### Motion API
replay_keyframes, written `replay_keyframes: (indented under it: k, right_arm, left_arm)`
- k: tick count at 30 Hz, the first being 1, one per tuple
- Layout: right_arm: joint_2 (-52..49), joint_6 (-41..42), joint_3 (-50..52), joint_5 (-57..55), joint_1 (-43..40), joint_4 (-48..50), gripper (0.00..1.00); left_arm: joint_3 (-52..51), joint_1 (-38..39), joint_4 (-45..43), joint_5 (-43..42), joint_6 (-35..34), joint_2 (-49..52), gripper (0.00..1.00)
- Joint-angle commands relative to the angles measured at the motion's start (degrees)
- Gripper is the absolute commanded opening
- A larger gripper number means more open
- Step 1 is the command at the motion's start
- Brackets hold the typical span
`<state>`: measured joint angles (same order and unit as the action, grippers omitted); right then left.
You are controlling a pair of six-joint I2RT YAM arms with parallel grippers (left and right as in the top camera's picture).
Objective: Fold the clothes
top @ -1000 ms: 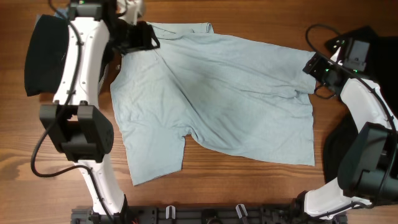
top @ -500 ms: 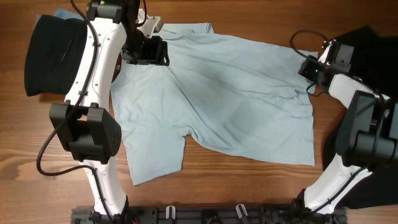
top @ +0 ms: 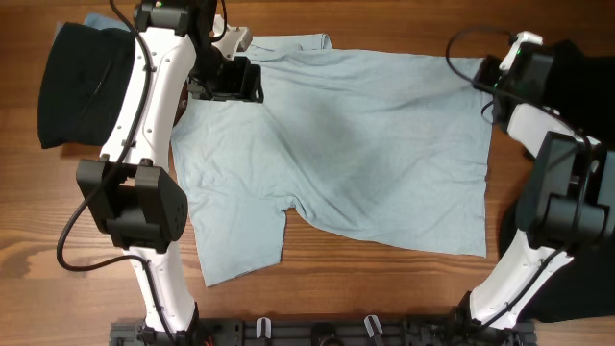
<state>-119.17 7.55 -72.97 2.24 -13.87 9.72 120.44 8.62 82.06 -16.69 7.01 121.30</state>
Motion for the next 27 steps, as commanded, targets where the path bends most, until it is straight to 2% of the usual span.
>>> replay_keyframes:
  k: [1,4,8,14,16,20,23,27]
  right_arm:
    - [4.8,-2.5,-4.2,-0.9,0.0,-6.2,1.0]
    - [8.3,-2.0,-4.2,-1.0,0.0,-12.7,1.0]
    - [16.8,2.3,-4.2,-0.6,-0.1,-24.2,1.0]
    - [28.6,6.5,-4.2,11.0,-0.1,-38.3,1.0]
    - [31.0,8.9,-4.2,14.0,-0.1,-42.9,1.0]
    - [32.0,10.6,-4.2,15.7,-0.1,-50.2,1.0]
    - [31.3,10.6,-4.2,15.8,0.0,-55.5,1.0]
    - [30.4,10.6,-4.2,15.9,0.0,-60.5,1.0]
  left_arm:
    - [0.3,0.1,0.3,0.3,-0.2,0.0,0.85]
    - [0.2,0.1,1.0,2.6,-2.1,0.0,0.86]
    - [-0.5,-0.3,3.8,11.6,-9.6,0.0,0.77]
    - [-6.3,-4.9,6.1,13.5,-17.2,0.0,0.68]
    - [-9.9,-6.5,6.1,11.6,-17.1,0.0,0.6]
    - [-14.3,-7.4,4.3,9.7,-14.6,0.0,0.55]
    - [-14.4,-6.0,4.7,9.9,-13.4,-0.5,0.54]
    - [-14.4,-4.4,8.9,9.8,-13.5,-3.1,0.58]
